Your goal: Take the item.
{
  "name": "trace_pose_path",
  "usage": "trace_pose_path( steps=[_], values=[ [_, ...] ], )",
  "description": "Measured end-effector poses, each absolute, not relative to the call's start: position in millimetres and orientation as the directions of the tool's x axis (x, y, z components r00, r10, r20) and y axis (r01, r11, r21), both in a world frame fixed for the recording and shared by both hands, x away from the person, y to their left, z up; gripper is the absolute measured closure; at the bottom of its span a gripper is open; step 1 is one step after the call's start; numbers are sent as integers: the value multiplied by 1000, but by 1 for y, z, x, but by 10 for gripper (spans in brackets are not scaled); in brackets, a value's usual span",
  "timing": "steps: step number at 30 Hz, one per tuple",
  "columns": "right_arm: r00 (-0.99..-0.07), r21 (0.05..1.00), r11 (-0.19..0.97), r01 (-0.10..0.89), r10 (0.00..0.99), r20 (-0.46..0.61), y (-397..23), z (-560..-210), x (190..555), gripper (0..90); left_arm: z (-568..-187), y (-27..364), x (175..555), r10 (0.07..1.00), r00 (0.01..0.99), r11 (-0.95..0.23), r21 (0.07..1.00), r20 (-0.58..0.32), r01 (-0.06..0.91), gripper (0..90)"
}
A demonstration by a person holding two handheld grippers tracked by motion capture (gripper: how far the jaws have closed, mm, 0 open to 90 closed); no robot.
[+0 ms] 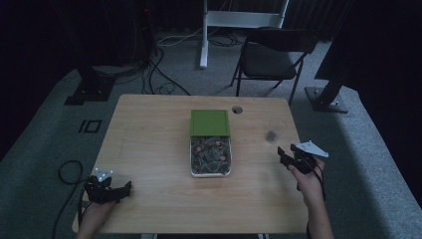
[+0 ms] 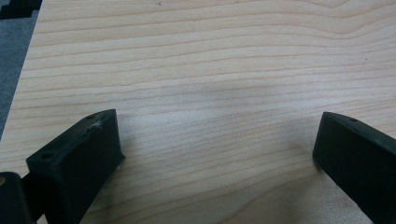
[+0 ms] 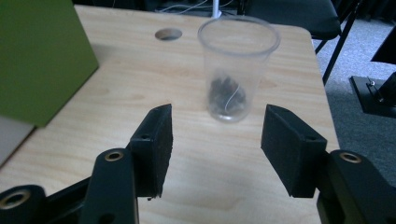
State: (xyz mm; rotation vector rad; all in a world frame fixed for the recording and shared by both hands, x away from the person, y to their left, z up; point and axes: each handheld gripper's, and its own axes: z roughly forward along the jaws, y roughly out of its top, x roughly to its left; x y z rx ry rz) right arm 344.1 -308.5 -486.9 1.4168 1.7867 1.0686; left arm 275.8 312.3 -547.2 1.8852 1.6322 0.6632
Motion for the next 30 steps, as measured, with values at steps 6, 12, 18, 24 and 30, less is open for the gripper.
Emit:
trace_pose_path(
  steps=[6, 12, 18, 24, 30],
  values=[
    [-241, 860, 110, 498, 970, 16, -307, -503, 337, 387, -547, 312, 276, 990, 139, -107, 689, 10, 716, 17],
    [-238, 847, 119, 518, 971, 9, -308, -515, 329, 322, -547, 312, 276, 990, 138, -107, 690, 10, 716, 16],
    [-253, 831, 135, 540, 967, 7, -311, -523, 323, 234, -547, 312, 276, 990, 138, -107, 690, 10, 716, 17],
    [-277, 812, 167, 560, 961, -7, -309, -532, 314, 193, -547, 312, 276, 990, 140, -109, 689, 12, 717, 17],
    [-307, 785, 198, 587, 952, -11, -308, -540, 304, 171, -547, 312, 276, 990, 140, -109, 689, 12, 717, 16]
  ],
)
